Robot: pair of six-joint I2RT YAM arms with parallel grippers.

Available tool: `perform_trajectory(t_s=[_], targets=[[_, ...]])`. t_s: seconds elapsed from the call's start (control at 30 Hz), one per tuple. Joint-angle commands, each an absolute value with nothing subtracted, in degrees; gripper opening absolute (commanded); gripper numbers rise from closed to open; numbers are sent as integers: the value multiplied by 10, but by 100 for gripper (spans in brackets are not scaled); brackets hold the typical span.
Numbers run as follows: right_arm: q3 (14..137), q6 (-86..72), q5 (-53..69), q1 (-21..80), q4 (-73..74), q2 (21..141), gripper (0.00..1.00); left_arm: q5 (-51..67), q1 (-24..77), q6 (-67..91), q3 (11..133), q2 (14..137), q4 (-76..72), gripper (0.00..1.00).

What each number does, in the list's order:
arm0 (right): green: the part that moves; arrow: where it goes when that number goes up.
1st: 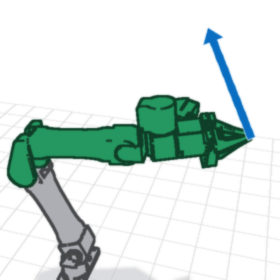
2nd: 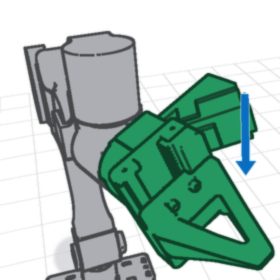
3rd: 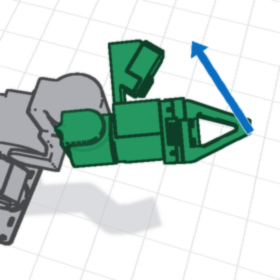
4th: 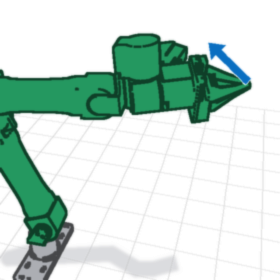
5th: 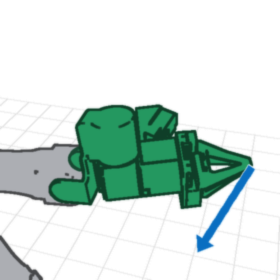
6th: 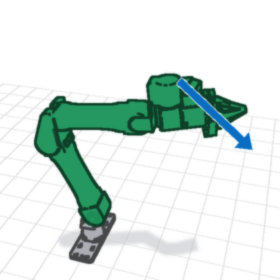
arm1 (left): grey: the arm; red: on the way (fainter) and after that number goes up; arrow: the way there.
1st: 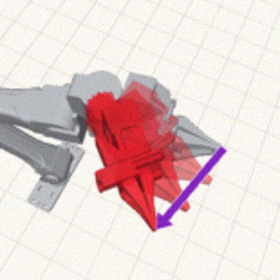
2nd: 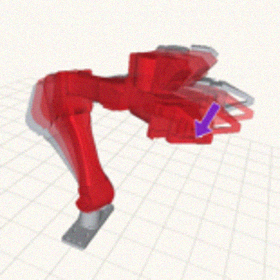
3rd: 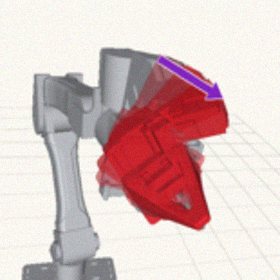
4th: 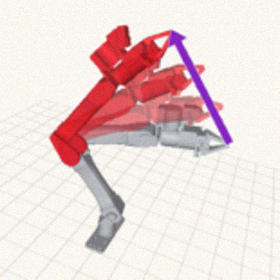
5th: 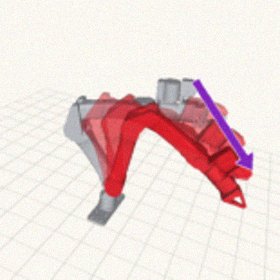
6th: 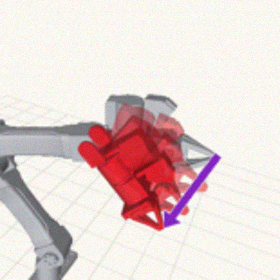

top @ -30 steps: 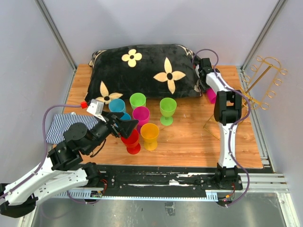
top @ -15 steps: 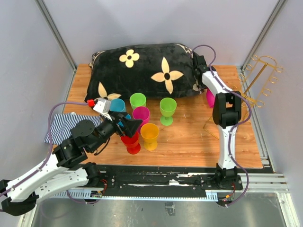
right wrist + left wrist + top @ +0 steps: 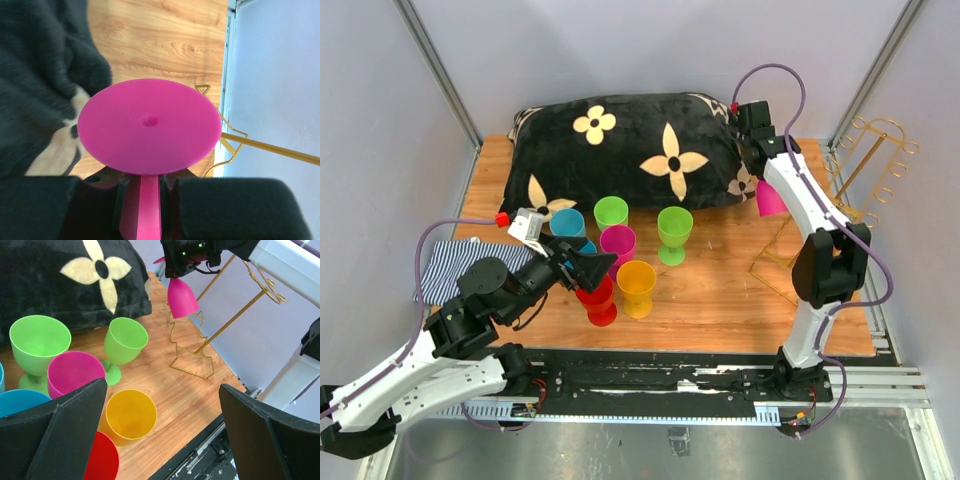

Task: Take the wine glass off the wine glass rack
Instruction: Pick up the wine glass at the center of the board, then place the wine glass at the center of the board.

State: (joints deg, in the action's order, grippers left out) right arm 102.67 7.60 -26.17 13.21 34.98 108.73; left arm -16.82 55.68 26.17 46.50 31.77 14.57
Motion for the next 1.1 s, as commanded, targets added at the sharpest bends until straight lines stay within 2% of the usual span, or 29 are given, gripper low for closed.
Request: perform_trajectory(t_s=[0.0, 0.13, 0.23, 0.3, 0.37, 0.63, 0.73, 0.87, 1.0, 1.07], targets=[[1021, 34, -268, 171, 354, 1003, 12, -147, 555, 270, 472, 319, 115, 100], [993, -14, -235, 197, 365, 921, 12, -119, 555, 258, 456, 319, 87, 100], [955, -72, -184, 206, 379, 847, 11, -49, 555, 230, 431, 322, 30, 100], [906, -129, -113, 206, 365, 788, 7, -16, 557, 221, 425, 337, 0, 100], [863, -186, -47, 205, 341, 732, 7, -6, 572, 200, 417, 354, -34, 100], [720, -411, 145, 207, 258, 570, 2, -195, 766, -27, 395, 430, -176, 100], [678, -480, 178, 207, 232, 538, 2, -224, 829, -142, 357, 454, -275, 100], [646, -536, 207, 207, 196, 511, 2, -232, 880, -295, 295, 488, -428, 100], [627, -582, 253, 208, 171, 498, 2, -296, 899, -377, 280, 538, -508, 99], [622, -591, 265, 214, 170, 492, 2, -327, 905, -430, 258, 570, -611, 99]])
